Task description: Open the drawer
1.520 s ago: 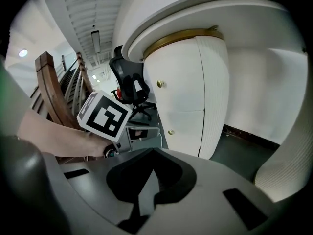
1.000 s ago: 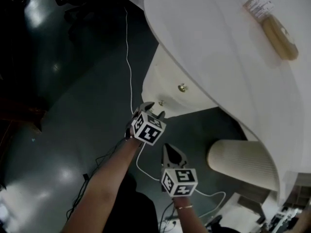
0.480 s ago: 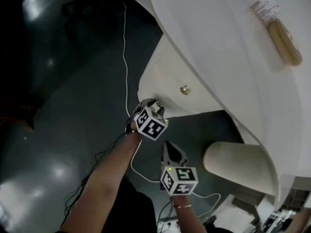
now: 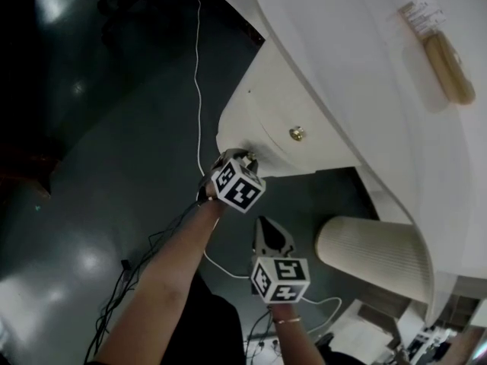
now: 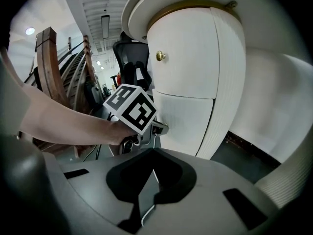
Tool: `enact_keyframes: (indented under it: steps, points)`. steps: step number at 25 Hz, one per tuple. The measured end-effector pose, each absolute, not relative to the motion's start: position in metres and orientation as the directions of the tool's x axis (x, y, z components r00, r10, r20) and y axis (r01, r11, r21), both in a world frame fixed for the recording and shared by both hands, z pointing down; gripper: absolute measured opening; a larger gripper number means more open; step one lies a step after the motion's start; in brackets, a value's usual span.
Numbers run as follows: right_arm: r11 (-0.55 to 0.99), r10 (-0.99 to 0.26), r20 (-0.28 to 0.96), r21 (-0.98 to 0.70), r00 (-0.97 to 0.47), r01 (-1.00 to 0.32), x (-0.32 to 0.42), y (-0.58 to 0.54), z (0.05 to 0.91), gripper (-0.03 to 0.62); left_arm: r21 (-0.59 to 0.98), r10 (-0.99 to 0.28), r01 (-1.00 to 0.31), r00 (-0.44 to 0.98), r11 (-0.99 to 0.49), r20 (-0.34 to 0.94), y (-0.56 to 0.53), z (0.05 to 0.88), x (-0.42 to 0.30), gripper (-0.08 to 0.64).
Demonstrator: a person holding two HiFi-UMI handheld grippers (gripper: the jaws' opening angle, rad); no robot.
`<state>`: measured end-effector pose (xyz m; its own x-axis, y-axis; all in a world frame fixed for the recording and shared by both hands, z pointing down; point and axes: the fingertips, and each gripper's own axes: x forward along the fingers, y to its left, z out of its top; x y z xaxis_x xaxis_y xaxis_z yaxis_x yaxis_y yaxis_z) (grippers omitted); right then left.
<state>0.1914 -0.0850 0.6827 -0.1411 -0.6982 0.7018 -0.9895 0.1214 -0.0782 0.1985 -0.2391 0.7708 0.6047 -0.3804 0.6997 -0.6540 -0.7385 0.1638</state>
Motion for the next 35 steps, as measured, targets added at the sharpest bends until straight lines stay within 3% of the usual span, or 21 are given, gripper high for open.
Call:
enact_keyframes:
  steps: [9,35]
  points:
    - [0.043,-0.677,0.728,-0.111,-0.111,-0.993,0.182,-0.059,0.673,0.003,0.169,-0.357,-0.655,0.588,-0.736,0.726,-0.197,0.773,0.16,0.107]
    - [0.036,-0.615,0.776,-0.149,-0.139,-0.988,0.142,0.005,0.646,0.003,0.177,-0.289,-0.701,0.492,-0.69,0.822,-0.11,0.78,0.078,0.107]
